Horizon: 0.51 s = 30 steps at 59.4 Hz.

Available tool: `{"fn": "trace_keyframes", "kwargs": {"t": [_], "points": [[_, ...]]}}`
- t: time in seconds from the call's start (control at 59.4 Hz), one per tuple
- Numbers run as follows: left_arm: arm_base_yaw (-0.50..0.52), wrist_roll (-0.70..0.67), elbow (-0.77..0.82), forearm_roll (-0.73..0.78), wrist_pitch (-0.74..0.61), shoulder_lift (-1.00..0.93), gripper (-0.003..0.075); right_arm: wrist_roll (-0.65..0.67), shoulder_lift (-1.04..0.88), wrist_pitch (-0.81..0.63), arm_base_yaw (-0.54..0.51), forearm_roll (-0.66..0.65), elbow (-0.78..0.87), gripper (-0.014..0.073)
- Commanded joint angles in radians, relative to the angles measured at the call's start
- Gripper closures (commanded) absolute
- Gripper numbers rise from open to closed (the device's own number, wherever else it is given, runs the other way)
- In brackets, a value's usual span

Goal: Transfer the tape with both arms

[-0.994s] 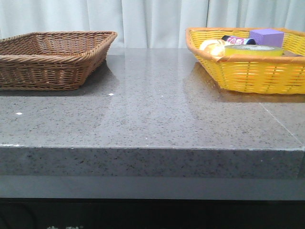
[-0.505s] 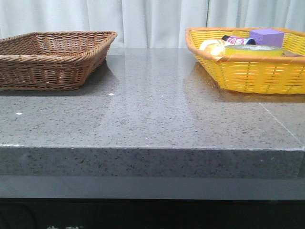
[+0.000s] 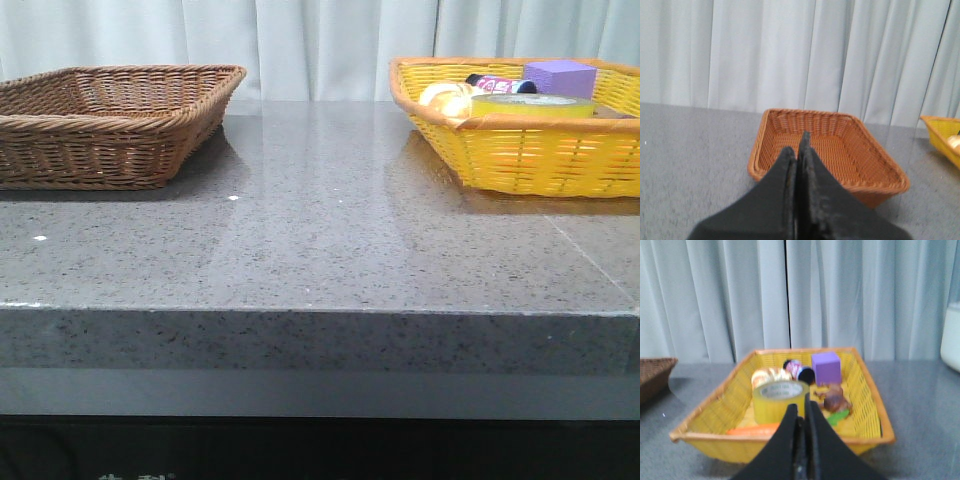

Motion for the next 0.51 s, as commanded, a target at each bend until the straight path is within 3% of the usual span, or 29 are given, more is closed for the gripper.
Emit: {"fn": "trace_keyframes", "kwargs": {"t": [0.0, 0.269, 0.488], "points": [[-0.002, -0.011, -0.14, -0.007, 0.018, 0.084, 0.074, -0.006, 0.05, 0.018, -0.005, -0.02, -0.131, 0.0661], [-0.002, -0.005, -0.443, -0.007, 0.257, 0.303, 0.074, -0.006, 0.251, 0.255, -0.005, -0.021, -0.412, 0.0661], [-0.002, -0.005, -0.477, -0.007, 0.272, 0.418, 0.074, -0.006, 0.395, 0.308, -0.005, -0.02, -0.477, 0.0661]]}}
